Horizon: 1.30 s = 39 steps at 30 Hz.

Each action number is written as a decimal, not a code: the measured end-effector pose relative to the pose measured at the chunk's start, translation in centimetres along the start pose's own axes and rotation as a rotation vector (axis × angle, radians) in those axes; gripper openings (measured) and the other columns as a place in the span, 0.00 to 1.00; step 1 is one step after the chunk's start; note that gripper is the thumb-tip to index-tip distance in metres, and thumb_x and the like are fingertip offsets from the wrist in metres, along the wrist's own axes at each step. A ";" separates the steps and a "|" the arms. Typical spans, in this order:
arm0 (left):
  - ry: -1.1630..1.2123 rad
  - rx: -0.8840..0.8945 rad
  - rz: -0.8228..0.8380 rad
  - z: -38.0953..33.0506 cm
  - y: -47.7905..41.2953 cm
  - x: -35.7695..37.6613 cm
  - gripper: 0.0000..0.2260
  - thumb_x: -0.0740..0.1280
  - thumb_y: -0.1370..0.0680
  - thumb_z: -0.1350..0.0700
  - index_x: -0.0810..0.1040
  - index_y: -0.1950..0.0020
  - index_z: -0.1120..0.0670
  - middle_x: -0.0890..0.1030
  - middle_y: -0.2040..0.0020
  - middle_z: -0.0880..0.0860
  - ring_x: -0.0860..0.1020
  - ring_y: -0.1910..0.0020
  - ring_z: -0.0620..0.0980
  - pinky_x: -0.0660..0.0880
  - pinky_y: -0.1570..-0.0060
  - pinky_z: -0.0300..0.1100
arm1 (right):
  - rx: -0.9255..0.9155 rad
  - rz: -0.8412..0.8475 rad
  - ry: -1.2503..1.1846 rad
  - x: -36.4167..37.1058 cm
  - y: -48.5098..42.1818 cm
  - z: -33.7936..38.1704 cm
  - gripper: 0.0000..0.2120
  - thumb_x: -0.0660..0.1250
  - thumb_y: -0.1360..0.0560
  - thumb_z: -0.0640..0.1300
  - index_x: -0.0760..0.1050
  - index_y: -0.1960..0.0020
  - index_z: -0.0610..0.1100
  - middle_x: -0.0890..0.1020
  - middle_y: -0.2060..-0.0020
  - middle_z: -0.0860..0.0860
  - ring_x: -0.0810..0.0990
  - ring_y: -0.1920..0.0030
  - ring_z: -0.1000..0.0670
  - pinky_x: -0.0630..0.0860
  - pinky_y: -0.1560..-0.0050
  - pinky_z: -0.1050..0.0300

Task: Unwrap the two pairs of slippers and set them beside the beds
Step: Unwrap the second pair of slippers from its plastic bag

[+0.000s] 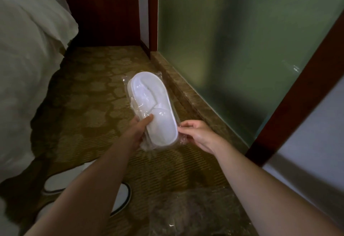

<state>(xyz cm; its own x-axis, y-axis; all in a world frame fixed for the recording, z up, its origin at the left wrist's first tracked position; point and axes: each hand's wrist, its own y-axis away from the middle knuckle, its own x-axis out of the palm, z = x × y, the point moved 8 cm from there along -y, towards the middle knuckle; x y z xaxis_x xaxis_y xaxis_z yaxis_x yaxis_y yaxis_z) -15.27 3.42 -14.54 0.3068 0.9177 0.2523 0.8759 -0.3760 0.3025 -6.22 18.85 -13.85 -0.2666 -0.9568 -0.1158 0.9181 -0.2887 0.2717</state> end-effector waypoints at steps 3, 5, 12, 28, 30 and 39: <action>0.021 0.014 -0.036 -0.3 -0.1 -0.4 0.20 0.65 0.23 0.58 0.68 0.31 0.58 0.76 0.36 0.61 0.76 0.47 0.56 0.73 0.50 0.48 | -0.062 -0.085 0.086 -0.6 -0.2 0.7 0.02 0.69 0.28 0.39 0.80 0.55 0.44 0.84 0.59 0.48 0.83 0.57 0.51 0.81 0.57 0.59; 0.028 0.008 -0.055 -0.2 -0.2 -0.6 0.21 0.65 0.23 0.58 0.68 0.30 0.58 0.76 0.35 0.60 0.76 0.44 0.58 0.73 0.49 0.49 | -0.092 -0.120 0.093 -0.9 -0.3 0.9 0.03 0.69 0.28 0.39 0.80 0.57 0.45 0.84 0.61 0.49 0.83 0.59 0.52 0.81 0.60 0.62; 0.049 0.022 -0.136 0.1 -1.2 -1.8 0.22 0.66 0.23 0.57 0.67 0.30 0.57 0.75 0.34 0.60 0.75 0.40 0.59 0.74 0.45 0.51 | -0.112 -0.102 0.178 -1.6 0.1 1.0 0.05 0.69 0.28 0.37 0.79 0.61 0.44 0.81 0.68 0.50 0.80 0.68 0.56 0.77 0.67 0.67; 0.113 -0.113 -0.283 1.4 -2.6 -3.1 0.26 0.69 0.26 0.60 0.67 0.29 0.57 0.74 0.33 0.60 0.74 0.37 0.60 0.74 0.50 0.50 | -0.464 -0.261 0.361 -0.1 1.2 5.2 0.07 0.65 0.27 0.38 0.76 0.62 0.46 0.83 0.58 0.45 0.81 0.55 0.46 0.77 0.52 0.55; 0.135 -0.134 -0.302 1.8 -2.7 -3.4 0.27 0.69 0.26 0.60 0.65 0.28 0.57 0.72 0.31 0.60 0.73 0.36 0.60 0.74 0.46 0.53 | -0.484 -0.210 0.350 0.9 1.4 5.5 0.09 0.64 0.26 0.35 0.74 0.63 0.46 0.84 0.57 0.47 0.81 0.54 0.47 0.78 0.50 0.55; 0.060 -0.230 -0.254 3.6 -2.5 -3.0 0.30 0.70 0.27 0.58 0.63 0.27 0.56 0.72 0.31 0.60 0.73 0.35 0.60 0.73 0.41 0.55 | -0.243 -0.023 0.455 1.4 0.8 3.1 0.16 0.69 0.28 0.43 0.70 0.43 0.47 0.84 0.57 0.49 0.83 0.57 0.51 0.77 0.51 0.55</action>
<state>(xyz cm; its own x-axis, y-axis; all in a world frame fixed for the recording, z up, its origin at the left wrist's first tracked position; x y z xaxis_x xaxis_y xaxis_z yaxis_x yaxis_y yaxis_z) -17.05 2.06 -19.33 0.0611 0.9791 0.1938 0.8126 -0.1616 0.5600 -6.81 17.19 -10.80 -0.1828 -0.8228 -0.5381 0.9694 -0.2420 0.0407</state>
